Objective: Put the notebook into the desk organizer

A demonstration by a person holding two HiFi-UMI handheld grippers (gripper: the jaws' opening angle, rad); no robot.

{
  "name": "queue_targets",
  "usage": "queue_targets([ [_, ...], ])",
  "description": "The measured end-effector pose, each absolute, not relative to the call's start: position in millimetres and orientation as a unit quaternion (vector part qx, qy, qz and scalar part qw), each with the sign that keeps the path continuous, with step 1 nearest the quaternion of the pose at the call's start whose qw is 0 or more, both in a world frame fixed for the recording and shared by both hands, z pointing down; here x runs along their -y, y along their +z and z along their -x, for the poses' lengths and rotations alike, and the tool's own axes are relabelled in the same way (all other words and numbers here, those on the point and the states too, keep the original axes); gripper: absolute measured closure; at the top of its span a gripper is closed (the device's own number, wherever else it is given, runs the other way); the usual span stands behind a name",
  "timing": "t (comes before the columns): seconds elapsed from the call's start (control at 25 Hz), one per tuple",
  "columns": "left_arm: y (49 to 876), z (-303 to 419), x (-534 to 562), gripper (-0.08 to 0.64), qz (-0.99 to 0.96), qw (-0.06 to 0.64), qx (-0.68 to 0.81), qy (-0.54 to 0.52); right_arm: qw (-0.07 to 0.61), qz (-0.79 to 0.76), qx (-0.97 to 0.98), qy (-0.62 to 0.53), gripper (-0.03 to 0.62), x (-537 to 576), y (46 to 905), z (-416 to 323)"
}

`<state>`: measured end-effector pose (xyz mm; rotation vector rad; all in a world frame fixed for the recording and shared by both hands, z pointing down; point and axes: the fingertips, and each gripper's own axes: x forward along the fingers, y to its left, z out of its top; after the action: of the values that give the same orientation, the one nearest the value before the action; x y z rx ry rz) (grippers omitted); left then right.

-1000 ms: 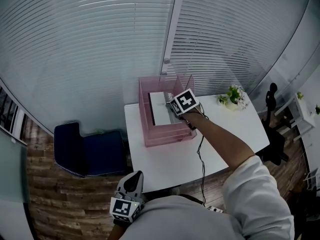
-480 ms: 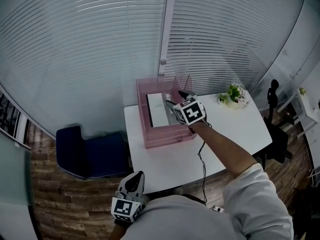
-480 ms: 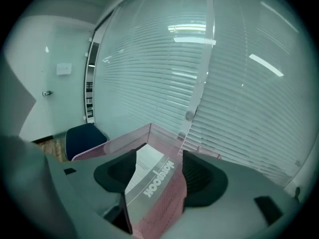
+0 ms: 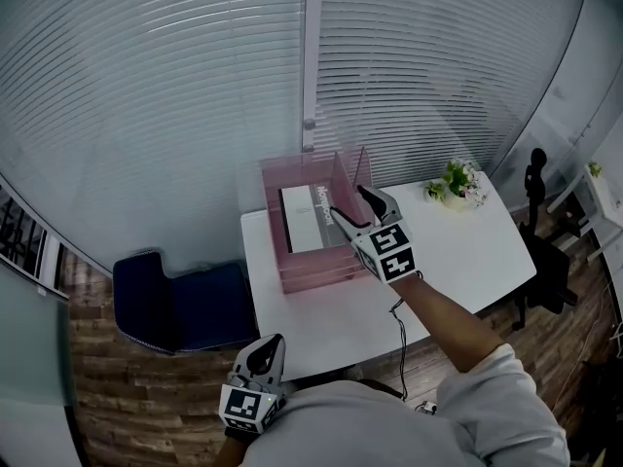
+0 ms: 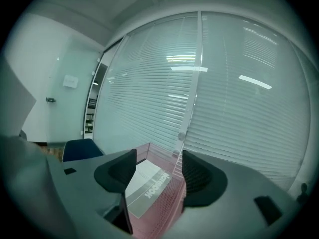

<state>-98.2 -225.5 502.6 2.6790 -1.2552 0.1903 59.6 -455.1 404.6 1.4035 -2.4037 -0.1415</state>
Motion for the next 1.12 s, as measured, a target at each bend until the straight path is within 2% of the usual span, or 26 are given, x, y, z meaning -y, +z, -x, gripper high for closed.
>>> queue_targets([
  [0.32,497.8,89.7,231.5,0.552,-0.898,0.077,0.427,0.071,0.112,-0.502,0.855,-0.074,0.337,404.2,380.6,-83.6],
  [0.76,483.0,105.1,251.7,0.552,-0.883,0.056,0.460,0.074,0.068,-0.529,0.842,-0.086,0.427,341.4,379.9,-123.6],
  [1.12,475.3,102.5,263.2,0.552,-0.880,0.045,0.466,0.077,0.056,-0.561,0.821,-0.089,0.576,307.5,387.1,-162.2],
])
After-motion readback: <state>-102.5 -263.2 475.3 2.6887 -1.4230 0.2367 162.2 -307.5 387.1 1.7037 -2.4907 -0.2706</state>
